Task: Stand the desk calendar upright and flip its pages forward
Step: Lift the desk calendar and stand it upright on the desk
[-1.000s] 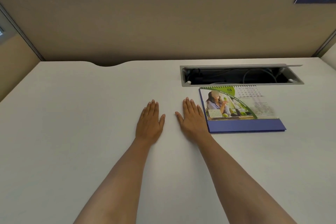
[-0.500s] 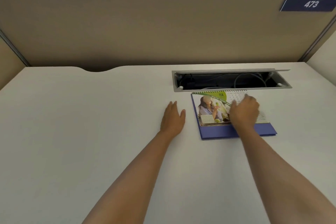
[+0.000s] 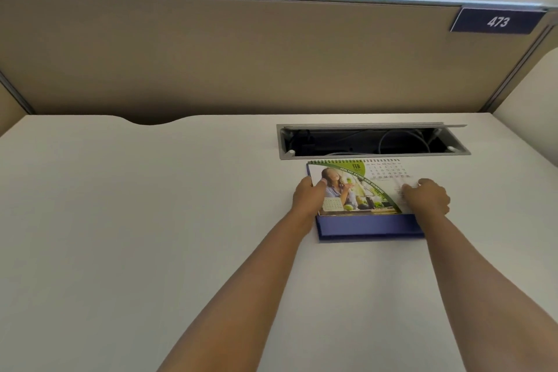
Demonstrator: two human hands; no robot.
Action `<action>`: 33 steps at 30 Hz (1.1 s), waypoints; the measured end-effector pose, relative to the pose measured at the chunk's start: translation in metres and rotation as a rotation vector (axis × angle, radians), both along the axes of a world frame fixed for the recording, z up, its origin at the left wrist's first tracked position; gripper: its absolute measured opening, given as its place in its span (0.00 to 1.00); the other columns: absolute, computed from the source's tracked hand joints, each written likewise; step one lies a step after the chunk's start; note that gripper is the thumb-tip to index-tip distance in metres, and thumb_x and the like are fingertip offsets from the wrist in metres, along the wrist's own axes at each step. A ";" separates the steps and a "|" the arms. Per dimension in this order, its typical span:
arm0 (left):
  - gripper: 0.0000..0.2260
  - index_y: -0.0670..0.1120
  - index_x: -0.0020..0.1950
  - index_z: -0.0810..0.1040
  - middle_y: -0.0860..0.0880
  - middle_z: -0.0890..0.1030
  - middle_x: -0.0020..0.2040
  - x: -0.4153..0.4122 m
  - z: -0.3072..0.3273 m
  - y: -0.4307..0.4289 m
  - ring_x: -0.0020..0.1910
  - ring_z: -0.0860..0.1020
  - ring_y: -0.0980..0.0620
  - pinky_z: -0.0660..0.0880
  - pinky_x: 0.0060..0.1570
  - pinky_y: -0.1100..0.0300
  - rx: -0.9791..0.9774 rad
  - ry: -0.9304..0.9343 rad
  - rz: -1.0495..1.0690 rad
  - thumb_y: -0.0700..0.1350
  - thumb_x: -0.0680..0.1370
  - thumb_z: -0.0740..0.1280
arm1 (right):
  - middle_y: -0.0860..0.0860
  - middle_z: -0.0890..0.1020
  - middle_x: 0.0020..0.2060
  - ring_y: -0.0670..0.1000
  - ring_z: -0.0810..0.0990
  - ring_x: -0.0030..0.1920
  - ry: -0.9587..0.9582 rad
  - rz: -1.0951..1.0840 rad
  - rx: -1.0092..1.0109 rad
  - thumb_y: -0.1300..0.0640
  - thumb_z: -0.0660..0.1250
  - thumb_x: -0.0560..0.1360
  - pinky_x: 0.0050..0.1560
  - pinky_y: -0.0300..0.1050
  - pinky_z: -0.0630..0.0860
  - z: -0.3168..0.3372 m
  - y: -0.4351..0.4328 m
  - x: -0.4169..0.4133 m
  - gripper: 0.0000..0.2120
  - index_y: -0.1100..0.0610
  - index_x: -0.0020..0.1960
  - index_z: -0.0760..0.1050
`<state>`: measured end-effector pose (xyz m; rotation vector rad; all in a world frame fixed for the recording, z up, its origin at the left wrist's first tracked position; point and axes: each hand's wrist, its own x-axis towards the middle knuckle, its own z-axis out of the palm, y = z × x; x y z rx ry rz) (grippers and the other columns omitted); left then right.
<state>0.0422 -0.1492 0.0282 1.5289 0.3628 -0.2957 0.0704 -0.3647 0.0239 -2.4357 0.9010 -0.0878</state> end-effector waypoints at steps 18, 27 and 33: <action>0.18 0.47 0.41 0.79 0.49 0.84 0.29 -0.004 0.060 0.078 0.28 0.82 0.53 0.80 0.26 0.61 -0.507 -0.047 0.233 0.52 0.81 0.55 | 0.57 0.83 0.50 0.56 0.81 0.48 -0.292 0.255 0.856 0.52 0.51 0.80 0.55 0.57 0.77 0.065 0.041 -0.009 0.17 0.56 0.46 0.78; 0.22 0.47 0.51 0.79 0.45 0.85 0.48 -0.008 0.091 0.118 0.48 0.83 0.47 0.80 0.47 0.55 -0.414 -0.275 0.145 0.57 0.81 0.49 | 0.52 0.86 0.41 0.52 0.85 0.43 -0.319 0.293 1.083 0.38 0.47 0.79 0.39 0.46 0.79 0.090 0.067 -0.007 0.28 0.55 0.46 0.79; 0.27 0.48 0.44 0.83 0.49 0.87 0.41 -0.009 0.102 0.133 0.40 0.85 0.53 0.79 0.31 0.63 -0.443 -0.361 0.111 0.58 0.81 0.47 | 0.55 0.84 0.51 0.55 0.82 0.52 -0.254 0.432 1.111 0.35 0.39 0.77 0.50 0.52 0.77 0.095 0.079 -0.008 0.36 0.56 0.59 0.77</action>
